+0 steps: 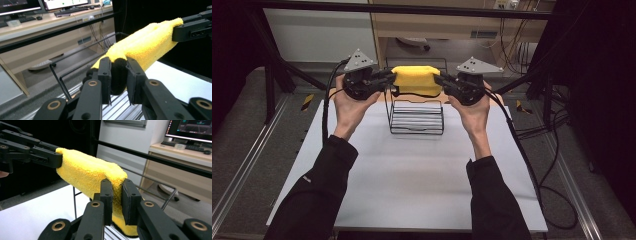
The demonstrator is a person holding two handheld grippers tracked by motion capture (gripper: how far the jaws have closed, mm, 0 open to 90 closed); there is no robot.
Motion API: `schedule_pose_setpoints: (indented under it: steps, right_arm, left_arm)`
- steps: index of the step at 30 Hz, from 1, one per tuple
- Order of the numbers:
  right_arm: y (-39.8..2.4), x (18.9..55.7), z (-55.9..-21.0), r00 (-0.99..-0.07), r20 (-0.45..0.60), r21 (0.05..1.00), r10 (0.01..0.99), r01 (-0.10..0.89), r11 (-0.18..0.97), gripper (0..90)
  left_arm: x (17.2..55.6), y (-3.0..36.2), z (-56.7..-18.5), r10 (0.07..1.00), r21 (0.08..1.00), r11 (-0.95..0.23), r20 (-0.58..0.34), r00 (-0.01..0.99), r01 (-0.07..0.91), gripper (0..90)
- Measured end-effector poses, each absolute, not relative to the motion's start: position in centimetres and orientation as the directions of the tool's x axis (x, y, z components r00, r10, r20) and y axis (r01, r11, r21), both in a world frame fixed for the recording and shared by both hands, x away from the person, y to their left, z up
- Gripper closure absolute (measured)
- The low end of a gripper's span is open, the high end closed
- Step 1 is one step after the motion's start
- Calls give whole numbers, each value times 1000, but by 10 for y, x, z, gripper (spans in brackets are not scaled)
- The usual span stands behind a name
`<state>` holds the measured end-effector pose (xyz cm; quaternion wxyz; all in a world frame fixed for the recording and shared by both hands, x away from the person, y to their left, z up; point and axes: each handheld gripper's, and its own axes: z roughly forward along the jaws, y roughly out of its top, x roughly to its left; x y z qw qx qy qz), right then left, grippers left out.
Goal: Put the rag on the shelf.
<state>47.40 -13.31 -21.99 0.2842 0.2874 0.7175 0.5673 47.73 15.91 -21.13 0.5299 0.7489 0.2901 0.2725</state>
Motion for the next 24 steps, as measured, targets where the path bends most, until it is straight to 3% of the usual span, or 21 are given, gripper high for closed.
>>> schedule_pose_setpoints:
  steps: [7, 11, 21, 24]
  right_arm:
    - [-135, 472, -223, -685, -81, 976, 724, 94, 198, 810]
    - [-135, 471, -226, -695, -94, 973, 713, 87, 213, 810]
    - [-136, 467, -231, -708, -122, 965, 696, 79, 249, 801]
    - [-137, 466, -233, -712, -127, 961, 690, 83, 262, 792]
  left_arm:
    - [473, 166, -196, 716, 952, -255, 69, 695, 168, 655]
    - [475, 171, -179, 730, 962, -213, 40, 682, 171, 647]
    - [497, 162, -192, 720, 919, -252, -31, 693, 303, 874]
    - [497, 160, -199, 708, 911, -265, -38, 705, 316, 898]
